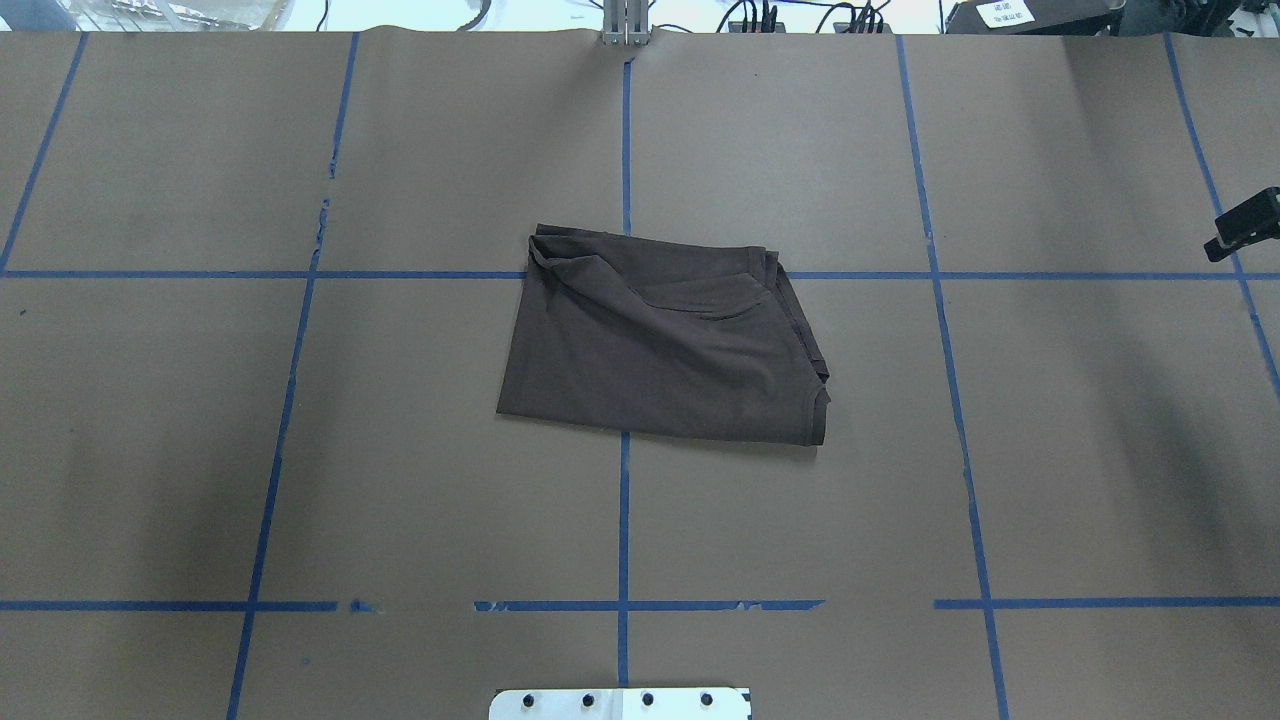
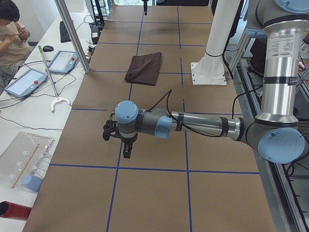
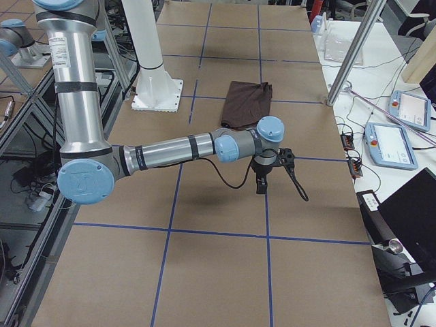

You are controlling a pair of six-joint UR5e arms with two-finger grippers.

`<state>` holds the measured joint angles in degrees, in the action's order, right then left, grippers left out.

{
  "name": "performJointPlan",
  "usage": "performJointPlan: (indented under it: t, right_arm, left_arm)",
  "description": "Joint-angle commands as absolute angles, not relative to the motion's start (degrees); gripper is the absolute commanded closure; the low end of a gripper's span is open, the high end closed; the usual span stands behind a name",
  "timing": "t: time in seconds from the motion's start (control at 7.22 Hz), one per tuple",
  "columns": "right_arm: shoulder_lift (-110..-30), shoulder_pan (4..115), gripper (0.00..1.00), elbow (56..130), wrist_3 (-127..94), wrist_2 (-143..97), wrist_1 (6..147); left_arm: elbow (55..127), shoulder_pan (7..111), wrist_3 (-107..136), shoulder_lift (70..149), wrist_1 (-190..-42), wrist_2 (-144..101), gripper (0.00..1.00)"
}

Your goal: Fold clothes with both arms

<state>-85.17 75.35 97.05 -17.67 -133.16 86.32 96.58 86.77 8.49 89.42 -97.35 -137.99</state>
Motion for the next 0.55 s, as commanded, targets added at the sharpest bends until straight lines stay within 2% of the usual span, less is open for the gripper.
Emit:
performJointPlan:
  t: [0.0,0.42]
  right_arm:
    - [-85.5,76.3,0.00,97.0,-17.7,-134.6,86.3]
    - [-88.9,80.3,0.00,97.1,-11.1,-134.6,86.3]
  left_arm:
    - [97.1,86.8,8.4,90.1,-97.6,-138.4,0.00]
    - [95.5,87.1,7.2,88.6,-97.6,-138.6,0.00]
